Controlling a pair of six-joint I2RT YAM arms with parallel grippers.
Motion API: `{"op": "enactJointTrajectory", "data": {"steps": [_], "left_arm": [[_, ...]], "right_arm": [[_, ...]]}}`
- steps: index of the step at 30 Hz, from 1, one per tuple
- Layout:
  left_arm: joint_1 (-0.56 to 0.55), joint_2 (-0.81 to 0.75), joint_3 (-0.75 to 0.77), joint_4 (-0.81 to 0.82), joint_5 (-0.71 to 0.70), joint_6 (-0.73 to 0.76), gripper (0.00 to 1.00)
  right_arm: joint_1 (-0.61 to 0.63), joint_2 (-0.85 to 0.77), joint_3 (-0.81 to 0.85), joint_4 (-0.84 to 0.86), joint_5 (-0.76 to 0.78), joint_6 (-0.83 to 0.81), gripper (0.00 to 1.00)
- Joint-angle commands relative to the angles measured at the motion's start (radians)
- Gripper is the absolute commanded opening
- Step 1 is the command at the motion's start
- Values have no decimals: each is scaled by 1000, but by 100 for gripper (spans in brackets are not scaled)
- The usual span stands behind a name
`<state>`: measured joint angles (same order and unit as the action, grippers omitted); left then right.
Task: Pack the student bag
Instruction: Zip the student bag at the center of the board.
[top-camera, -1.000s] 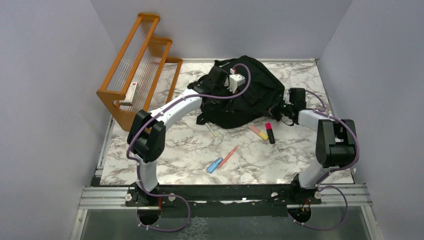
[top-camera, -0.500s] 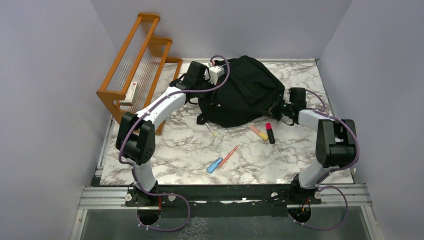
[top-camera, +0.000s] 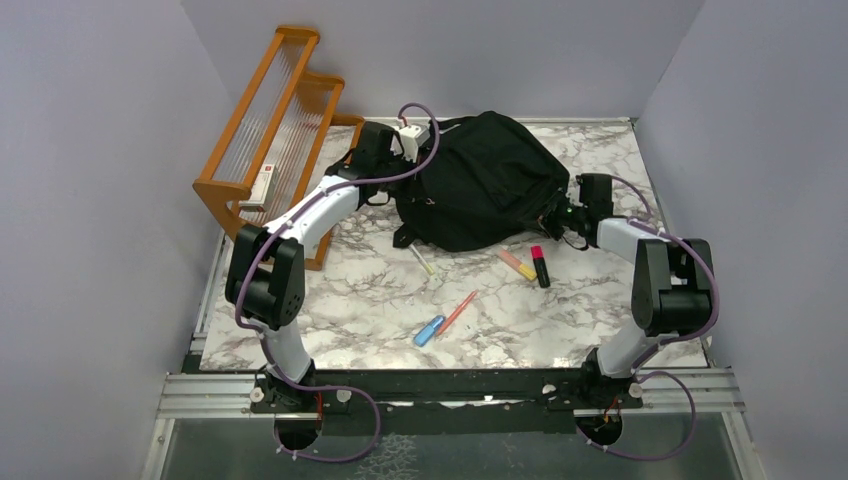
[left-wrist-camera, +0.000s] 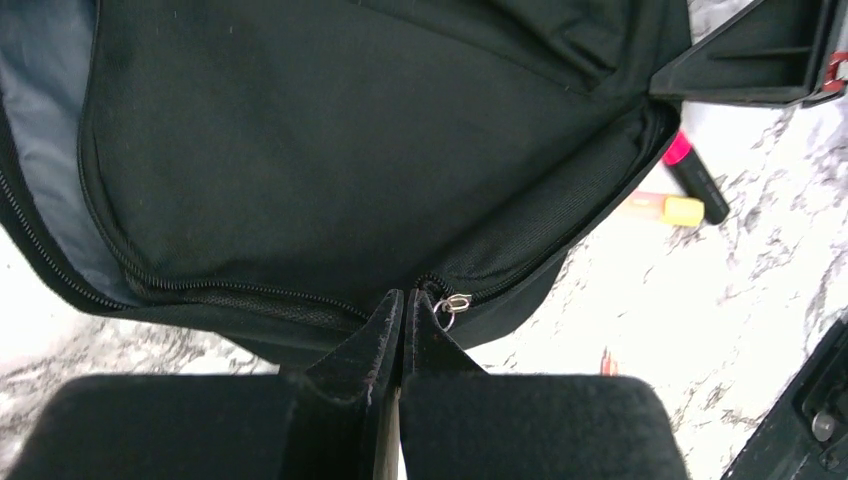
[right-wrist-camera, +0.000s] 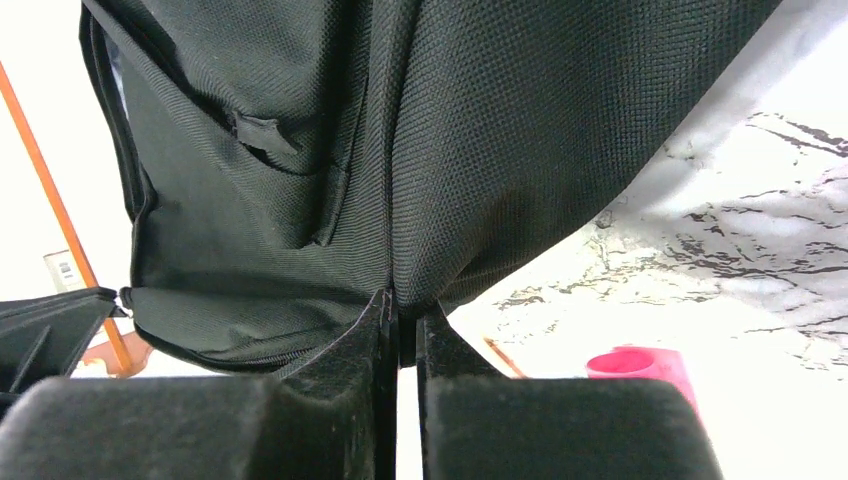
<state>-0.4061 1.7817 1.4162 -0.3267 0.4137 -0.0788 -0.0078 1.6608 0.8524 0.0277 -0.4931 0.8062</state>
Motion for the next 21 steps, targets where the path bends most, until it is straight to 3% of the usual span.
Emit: {"op": "enactJointTrajectory", "data": {"steps": [1,8,12,21], "left_arm": [[50,-25,37,118,45,-12,0],[23,-22,42,170,120,-52,0],[-10,-26,31,183,122,-73,0],[-34,-34,1,219,98,-130,0]], "right_arm": [[-40,-50,29,-47,57,-117,16],[-40,-201,63,-131,43,-298,46],[-35,-279,28,6,-127,-415,59],[308,-222,175,8,-83,-810,67]]}}
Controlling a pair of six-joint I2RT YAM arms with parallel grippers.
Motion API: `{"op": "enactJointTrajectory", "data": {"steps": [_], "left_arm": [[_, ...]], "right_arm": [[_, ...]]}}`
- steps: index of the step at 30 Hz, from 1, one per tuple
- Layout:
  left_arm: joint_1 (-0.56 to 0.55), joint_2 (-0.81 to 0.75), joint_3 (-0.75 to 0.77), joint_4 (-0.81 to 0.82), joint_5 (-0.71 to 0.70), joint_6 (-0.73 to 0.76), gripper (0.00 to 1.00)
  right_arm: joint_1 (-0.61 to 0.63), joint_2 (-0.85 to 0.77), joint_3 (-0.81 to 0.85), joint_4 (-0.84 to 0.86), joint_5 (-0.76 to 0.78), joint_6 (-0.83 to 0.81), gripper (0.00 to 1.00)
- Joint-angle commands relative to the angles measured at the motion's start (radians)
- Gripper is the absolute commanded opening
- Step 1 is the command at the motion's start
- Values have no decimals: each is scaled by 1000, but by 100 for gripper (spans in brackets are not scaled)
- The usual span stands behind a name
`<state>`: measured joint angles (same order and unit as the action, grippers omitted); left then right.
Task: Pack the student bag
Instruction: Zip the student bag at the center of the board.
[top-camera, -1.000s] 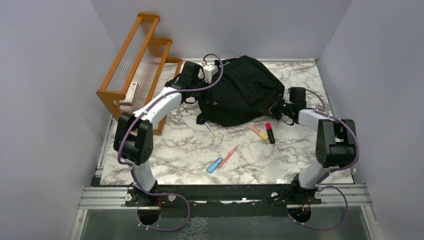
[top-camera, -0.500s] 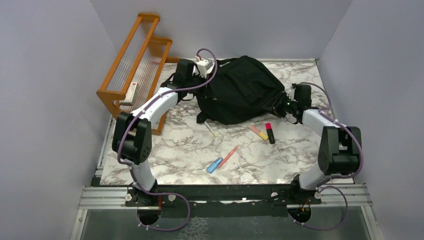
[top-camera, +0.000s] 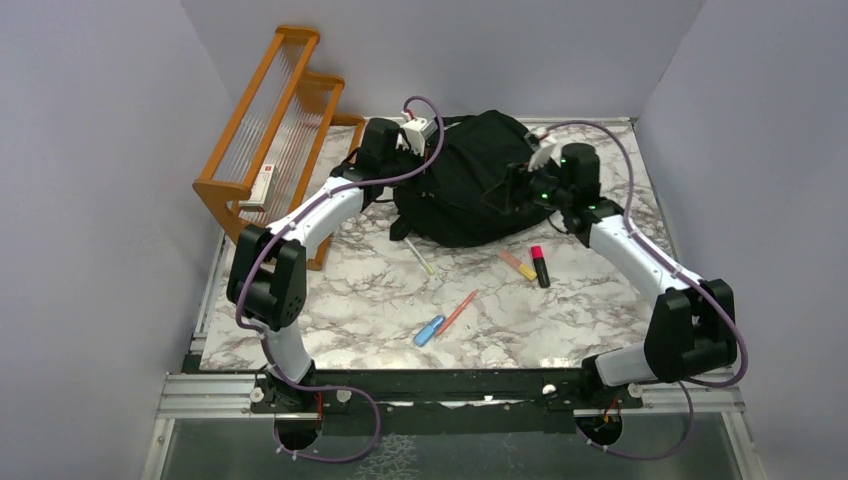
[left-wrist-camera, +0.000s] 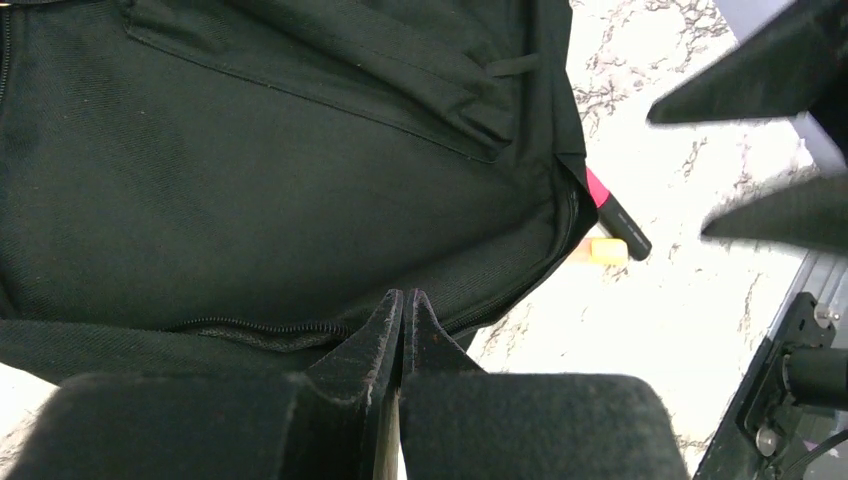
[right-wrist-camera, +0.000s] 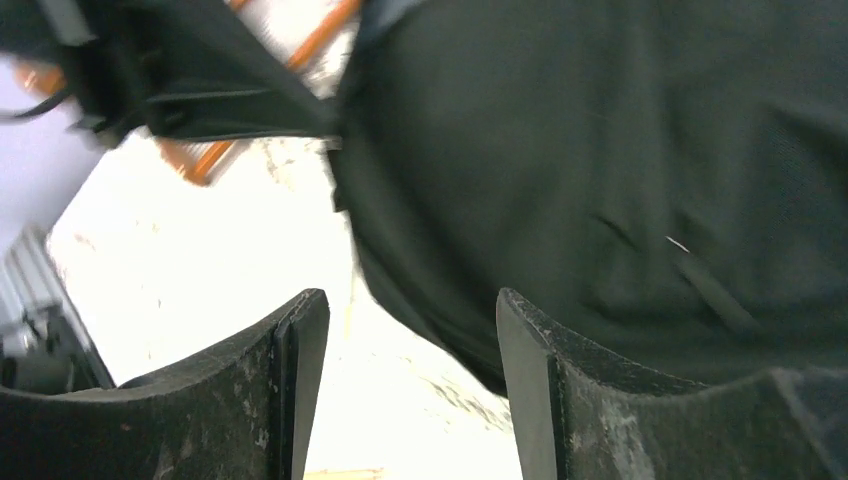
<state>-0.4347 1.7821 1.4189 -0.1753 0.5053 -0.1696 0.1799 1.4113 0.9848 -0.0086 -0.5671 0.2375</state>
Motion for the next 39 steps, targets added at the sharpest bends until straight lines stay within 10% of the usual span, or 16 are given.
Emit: {"op": "enactJointTrajectory", "data": {"steps": [1,10,23,31,39], "left_arm": [[-6,-36,-5,69,-1,-46,0],[-6,-40,-28,78,-29,-87,0],[-14,-23,-15,77,-37,-147,0],[-37,-24,-27,82,-45,-166,0],[-40,-26,-37,86,-56,-179,0]], "right_arm": [[141,37,32,76,-28,-283,67],[183,124,-61,402,-166,-443,71],[281,267,1,363,-95,-609,69],[282,310,14,412,-12,-566,49],[282,324,20,454,-45,-506,4]]}}
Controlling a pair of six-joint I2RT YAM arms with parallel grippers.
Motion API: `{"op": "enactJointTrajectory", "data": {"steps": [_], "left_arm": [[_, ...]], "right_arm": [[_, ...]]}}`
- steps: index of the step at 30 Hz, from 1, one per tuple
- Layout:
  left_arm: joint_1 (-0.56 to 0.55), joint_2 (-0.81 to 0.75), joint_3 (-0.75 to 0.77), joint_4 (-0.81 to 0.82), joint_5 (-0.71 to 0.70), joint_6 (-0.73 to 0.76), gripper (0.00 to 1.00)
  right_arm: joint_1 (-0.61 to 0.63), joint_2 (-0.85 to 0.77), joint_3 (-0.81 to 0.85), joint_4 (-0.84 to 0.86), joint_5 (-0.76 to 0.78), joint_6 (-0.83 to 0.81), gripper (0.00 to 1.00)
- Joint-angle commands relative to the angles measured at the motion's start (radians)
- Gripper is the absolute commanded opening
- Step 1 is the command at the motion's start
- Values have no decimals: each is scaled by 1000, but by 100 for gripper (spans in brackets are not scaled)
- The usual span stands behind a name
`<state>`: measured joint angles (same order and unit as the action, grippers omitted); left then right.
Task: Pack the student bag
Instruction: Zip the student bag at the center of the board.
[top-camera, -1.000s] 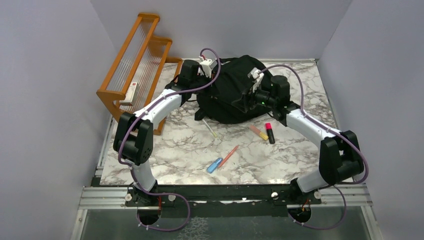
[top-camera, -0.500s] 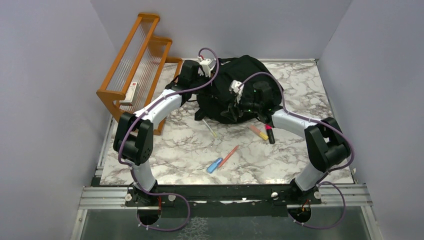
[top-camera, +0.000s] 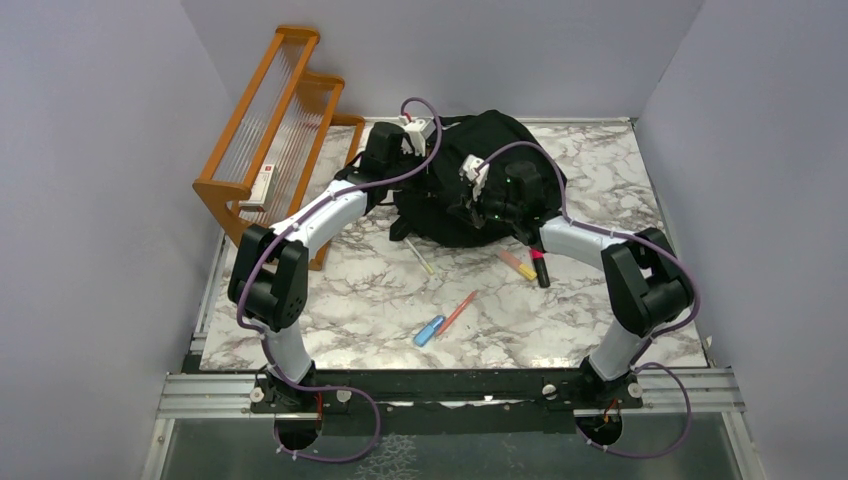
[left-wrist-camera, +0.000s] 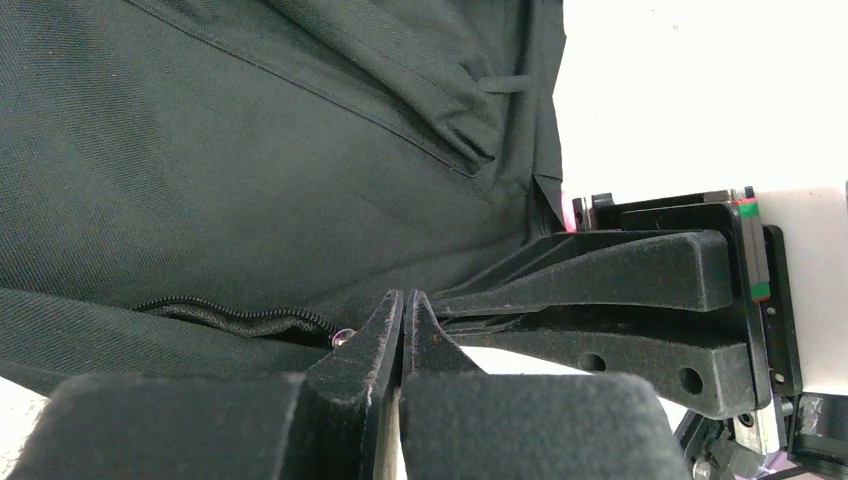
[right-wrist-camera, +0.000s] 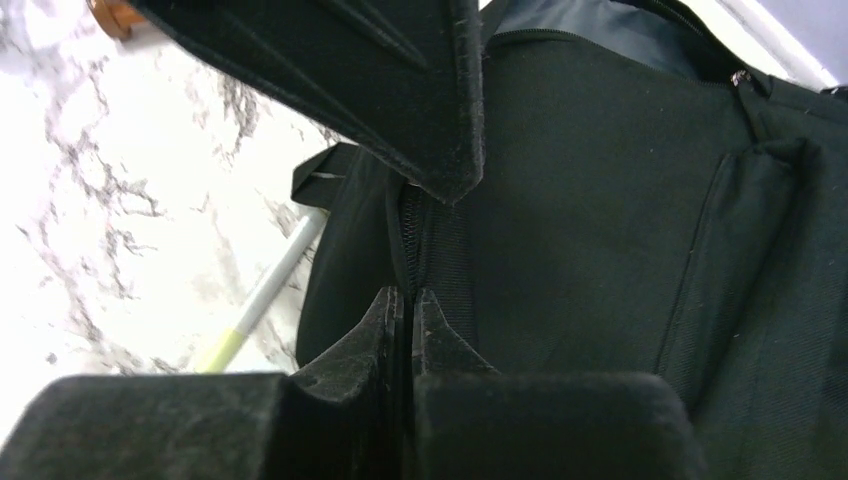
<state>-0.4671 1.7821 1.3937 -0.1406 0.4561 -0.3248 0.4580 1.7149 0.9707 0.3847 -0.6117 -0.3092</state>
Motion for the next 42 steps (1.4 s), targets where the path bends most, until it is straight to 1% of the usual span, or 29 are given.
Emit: {"op": "enactJointTrajectory", "data": {"steps": [1,7,13,16,18,23,30,37,42], "left_arm": [[-10,-27,-14,51,-8,-27,0],[-60,-46,-32,53,-26,-56,0],[-116,-61,-68,104,-29,-119,0],[-125,-63,-75,111,-42,-119,0],[-120,-68,-73,101,-75,-104,0],[-39,-76,-50,89,-101,-92,0],[96,-63,-11,84,-131,-42,0],[152,7,72,83,-137,11,0],[176,47,125,79,-166,47,0]], "right_arm": [[4,20,36,69,-8,52,1],[4,35,40,126,-41,115,1],[4,30,11,184,-37,141,1],[4,23,-5,193,-35,145,1],[4,13,-9,174,-42,139,1],[4,-41,-34,82,-54,106,1],[4,-156,-80,-80,-23,82,1],[4,-231,-85,-240,-61,95,1],[4,-278,-108,-306,-13,92,1]]}}
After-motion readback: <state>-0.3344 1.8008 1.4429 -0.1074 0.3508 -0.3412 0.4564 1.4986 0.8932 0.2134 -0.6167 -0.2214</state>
